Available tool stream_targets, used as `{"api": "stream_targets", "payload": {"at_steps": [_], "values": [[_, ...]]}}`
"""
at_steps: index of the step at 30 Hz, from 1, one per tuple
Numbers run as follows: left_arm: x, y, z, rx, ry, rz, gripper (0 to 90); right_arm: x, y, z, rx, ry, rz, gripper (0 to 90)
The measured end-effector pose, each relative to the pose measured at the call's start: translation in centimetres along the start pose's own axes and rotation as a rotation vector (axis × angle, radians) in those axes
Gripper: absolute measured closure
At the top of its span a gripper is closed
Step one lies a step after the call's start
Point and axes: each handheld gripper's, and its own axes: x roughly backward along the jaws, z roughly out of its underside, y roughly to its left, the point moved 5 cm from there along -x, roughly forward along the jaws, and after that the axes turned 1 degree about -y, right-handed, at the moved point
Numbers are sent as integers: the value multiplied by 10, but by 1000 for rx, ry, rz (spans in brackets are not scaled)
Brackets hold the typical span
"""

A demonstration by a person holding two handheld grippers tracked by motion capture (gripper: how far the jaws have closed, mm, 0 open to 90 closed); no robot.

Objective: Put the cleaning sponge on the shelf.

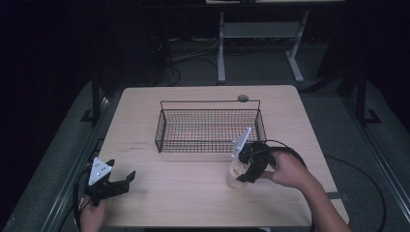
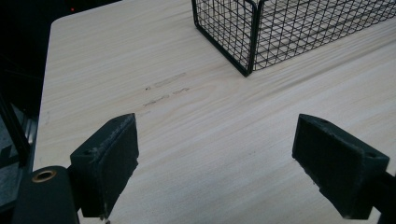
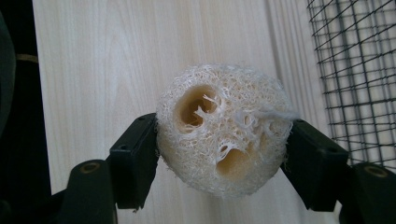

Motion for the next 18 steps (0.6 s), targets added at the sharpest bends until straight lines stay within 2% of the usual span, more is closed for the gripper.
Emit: {"api": "stream_targets", "payload": {"at_steps": [12,18], "values": [[0,0,0,-4,2,-1,137,18,-11,-18,8,-10,-19,311],[0,-1,0,-3,1,0,137,29,-17,-28,12,-33,-26,311]]}}
